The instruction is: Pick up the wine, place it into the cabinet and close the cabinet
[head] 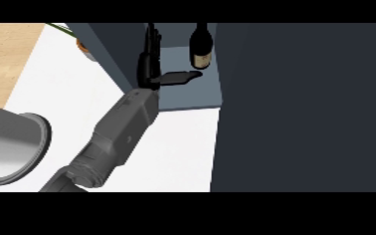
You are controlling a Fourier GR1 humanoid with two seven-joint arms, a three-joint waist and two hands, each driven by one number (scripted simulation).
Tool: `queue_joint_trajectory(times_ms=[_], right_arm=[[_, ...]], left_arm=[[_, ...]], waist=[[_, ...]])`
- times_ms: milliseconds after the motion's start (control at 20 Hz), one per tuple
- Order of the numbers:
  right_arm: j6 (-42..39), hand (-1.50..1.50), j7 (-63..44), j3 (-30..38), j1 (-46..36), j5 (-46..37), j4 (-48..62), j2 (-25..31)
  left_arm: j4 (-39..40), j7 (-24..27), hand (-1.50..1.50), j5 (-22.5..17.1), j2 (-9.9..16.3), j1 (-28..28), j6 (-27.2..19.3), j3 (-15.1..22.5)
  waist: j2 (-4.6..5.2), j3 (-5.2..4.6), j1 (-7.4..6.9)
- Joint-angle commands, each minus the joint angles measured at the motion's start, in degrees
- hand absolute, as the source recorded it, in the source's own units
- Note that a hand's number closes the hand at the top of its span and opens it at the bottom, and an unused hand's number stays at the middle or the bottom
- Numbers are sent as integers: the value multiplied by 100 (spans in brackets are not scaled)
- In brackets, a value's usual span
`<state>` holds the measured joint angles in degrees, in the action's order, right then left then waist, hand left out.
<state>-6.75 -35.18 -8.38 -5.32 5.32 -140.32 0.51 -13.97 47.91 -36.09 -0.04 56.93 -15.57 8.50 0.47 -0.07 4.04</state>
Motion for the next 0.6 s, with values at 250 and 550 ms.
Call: queue_joint_trajectory(times_ms=[250, 550], right_arm=[[96, -150, -217, 97, -57, 22, -232, 48], [27, -150, -5, 432, 138, 255, -272, 102]], left_arm=[[-2059, -314, -150, -1119, 4, -1370, -1038, 1895], [-3164, -168, -150, -1081, 4, -2146, -1801, 2732]], waist=[[-60, 4, -201], [-54, 7, -337]])
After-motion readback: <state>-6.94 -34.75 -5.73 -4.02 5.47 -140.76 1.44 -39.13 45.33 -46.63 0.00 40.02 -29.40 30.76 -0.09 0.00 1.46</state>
